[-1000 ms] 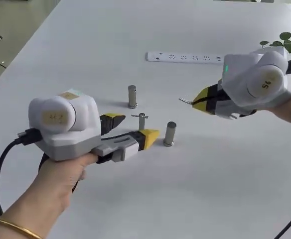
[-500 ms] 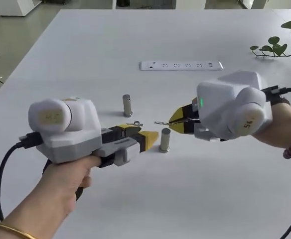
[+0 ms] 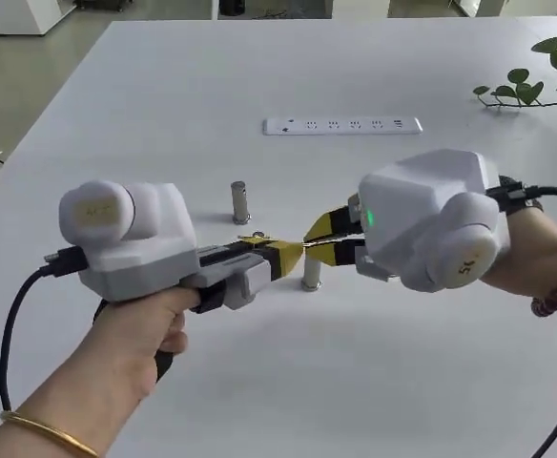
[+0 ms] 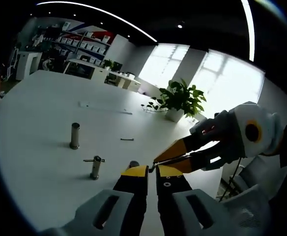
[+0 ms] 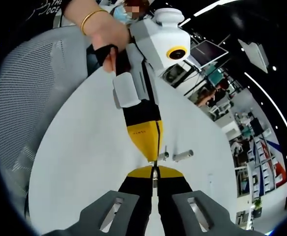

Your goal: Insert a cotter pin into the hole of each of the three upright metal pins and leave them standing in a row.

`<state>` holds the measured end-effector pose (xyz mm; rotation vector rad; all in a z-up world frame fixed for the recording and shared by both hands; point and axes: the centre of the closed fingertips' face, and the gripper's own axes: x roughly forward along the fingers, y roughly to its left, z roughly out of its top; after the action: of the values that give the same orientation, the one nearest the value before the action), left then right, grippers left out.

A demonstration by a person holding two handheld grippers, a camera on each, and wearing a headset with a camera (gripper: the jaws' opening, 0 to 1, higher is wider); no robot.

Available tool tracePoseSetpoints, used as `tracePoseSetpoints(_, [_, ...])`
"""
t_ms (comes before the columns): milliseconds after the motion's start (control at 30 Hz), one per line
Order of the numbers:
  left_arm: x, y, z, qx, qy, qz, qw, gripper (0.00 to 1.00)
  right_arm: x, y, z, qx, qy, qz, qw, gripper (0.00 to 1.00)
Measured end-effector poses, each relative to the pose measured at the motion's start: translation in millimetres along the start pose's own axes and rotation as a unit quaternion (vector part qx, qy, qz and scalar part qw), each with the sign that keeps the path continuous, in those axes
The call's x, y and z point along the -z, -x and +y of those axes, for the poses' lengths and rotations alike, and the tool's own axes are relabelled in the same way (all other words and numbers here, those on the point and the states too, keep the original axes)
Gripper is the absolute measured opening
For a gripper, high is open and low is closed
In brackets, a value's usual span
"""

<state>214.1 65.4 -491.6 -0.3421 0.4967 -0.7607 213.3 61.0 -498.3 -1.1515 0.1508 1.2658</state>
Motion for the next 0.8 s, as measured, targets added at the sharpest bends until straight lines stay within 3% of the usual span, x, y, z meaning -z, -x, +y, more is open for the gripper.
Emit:
tracePoseSetpoints(567, [2.0, -0.4, -0.4, 0.008, 0.027, -0.005, 0.9996, 0.01, -1.4, -3.0, 3.2, 0.000, 0.011, 0.005, 0.9999, 0.00])
tracePoseSetpoints(800, [4.2, 0.6, -0.4, 0.011, 0.015, 0.002, 0.9998, 0.00, -1.2, -3.7, 5.6, -0.008, -0.022, -0.003, 0.9997, 0.00])
